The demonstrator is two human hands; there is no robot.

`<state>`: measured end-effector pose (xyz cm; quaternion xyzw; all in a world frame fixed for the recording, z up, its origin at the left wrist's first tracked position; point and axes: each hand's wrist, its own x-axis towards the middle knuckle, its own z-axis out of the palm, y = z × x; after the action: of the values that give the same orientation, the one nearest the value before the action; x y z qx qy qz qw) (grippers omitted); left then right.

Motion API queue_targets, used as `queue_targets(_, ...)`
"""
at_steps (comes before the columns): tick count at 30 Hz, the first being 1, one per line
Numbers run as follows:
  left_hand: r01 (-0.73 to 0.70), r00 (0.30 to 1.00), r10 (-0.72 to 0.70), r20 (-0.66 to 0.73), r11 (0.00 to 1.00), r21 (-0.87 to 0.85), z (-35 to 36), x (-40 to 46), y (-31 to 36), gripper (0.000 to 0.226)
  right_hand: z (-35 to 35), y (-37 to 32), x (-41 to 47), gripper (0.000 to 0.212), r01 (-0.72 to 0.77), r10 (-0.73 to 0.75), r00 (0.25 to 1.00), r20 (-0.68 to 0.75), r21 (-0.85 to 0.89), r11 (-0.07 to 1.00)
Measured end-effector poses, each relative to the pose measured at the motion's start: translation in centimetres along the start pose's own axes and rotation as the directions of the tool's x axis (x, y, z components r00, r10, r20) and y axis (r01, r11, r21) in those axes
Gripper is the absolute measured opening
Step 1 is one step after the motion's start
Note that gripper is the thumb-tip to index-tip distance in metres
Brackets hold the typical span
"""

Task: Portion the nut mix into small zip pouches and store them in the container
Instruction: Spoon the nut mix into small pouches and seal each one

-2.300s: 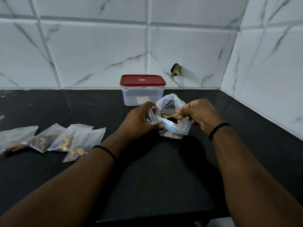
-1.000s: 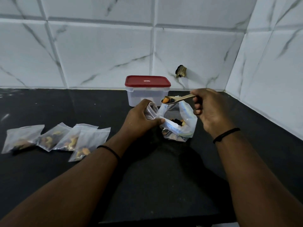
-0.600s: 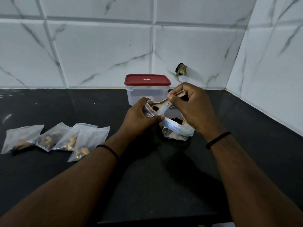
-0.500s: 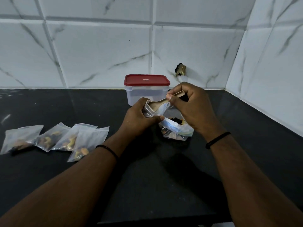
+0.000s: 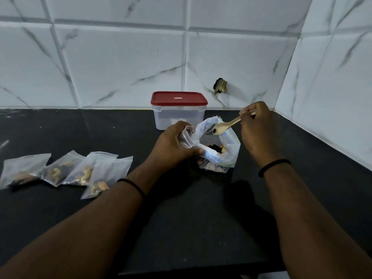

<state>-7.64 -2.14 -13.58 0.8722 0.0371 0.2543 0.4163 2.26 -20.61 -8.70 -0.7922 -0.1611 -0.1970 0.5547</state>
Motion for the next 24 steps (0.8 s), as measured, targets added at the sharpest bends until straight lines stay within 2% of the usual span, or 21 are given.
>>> queue_targets(4,-0.012,1.0,0.011,0.025,0.999,0.043,0.3,0.0,0.2,0.065,0.5,0.9,-0.1,0.01,0.132,-0.095,0.985,0.144,-0.277,0.952)
queue_targets(7,-0.007,0.999,0.005,0.035,0.999,0.046,0.3,0.1,0.1,0.065,0.7,1.2,-0.2,0.011,0.167,-0.1,0.974,0.205,-0.336,0.927)
queue_targets(13,0.03,0.998,-0.031,0.054,0.999,0.011,0.1,0.0,0.1,0.065,1.8,1.8,-0.1,0.015,-0.13,0.164,0.958,0.237,-0.156,0.979)
queue_targets(20,0.062,0.995,-0.06,0.08,0.998,-0.022,0.0,0.0,0.2,0.06,2.6,2.0,0.1,0.022,-0.336,0.318,0.9,0.299,0.009,0.942)
queue_targets(24,0.059,0.995,-0.056,0.082,0.998,-0.03,-0.1,0.0,0.2,0.062,2.2,1.9,0.5,0.023,-0.389,0.365,0.896,0.253,0.049,0.92)
